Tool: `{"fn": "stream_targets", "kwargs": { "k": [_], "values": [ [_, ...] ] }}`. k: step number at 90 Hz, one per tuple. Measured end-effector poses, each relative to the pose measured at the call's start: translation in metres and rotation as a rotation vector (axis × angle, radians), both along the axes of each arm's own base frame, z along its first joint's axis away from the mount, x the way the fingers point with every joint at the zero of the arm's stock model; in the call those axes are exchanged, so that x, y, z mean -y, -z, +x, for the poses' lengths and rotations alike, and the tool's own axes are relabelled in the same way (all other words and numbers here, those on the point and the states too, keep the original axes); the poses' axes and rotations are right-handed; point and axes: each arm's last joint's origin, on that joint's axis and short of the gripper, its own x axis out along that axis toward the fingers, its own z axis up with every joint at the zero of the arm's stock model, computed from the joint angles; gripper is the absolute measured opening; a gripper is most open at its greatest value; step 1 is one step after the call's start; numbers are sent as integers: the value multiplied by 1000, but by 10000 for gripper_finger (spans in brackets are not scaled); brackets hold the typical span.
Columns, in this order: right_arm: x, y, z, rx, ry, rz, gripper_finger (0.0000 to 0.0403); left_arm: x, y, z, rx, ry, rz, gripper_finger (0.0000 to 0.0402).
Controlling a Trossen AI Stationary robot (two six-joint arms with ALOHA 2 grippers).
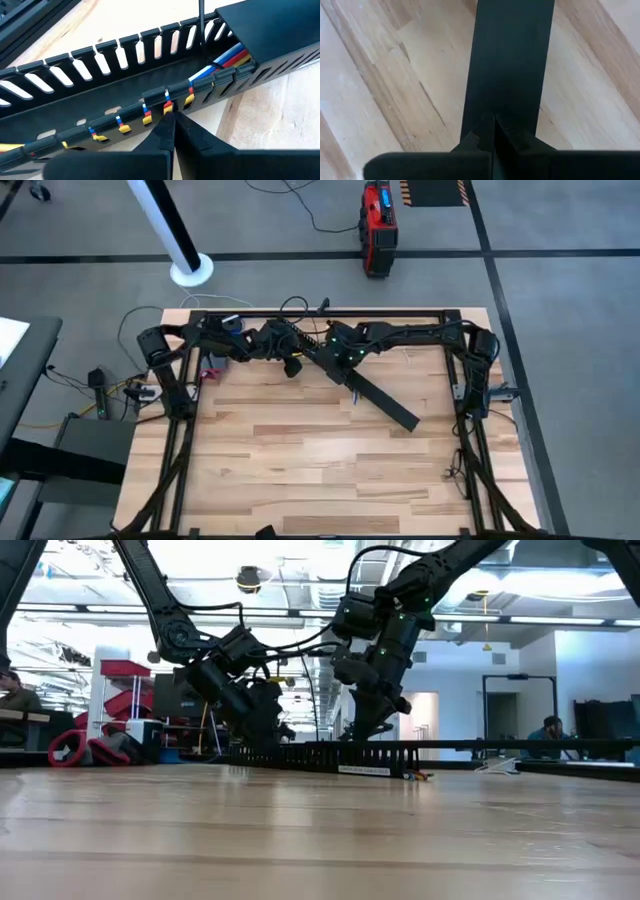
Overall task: Ziptie cables
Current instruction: Close the black cable duct
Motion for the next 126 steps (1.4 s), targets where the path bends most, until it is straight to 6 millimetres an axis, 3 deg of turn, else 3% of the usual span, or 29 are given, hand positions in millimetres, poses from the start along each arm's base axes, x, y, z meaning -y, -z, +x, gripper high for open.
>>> {"fn": "stream_targets", "kwargs": {
  "k": [28,47,84,112,126],
  "values": [
    [-16,-42,-9,-45,-111,-58,0,-7,-1,-3,20,-1,-21,0],
    [-31,-37,-19,-214,-109,-75,0,-9,0,-6,10,-8,-41,0],
    [-25,8,-17,-212,-53,-44,0,-14,2,-11,-4,-28,-48,0],
    [-5,7,-16,-170,-50,5,0,-15,8,-11,-9,-26,-68,0],
    [-2,7,-16,-161,-45,-9,0,-11,5,-4,100,80,-138,0]
  ]
}}
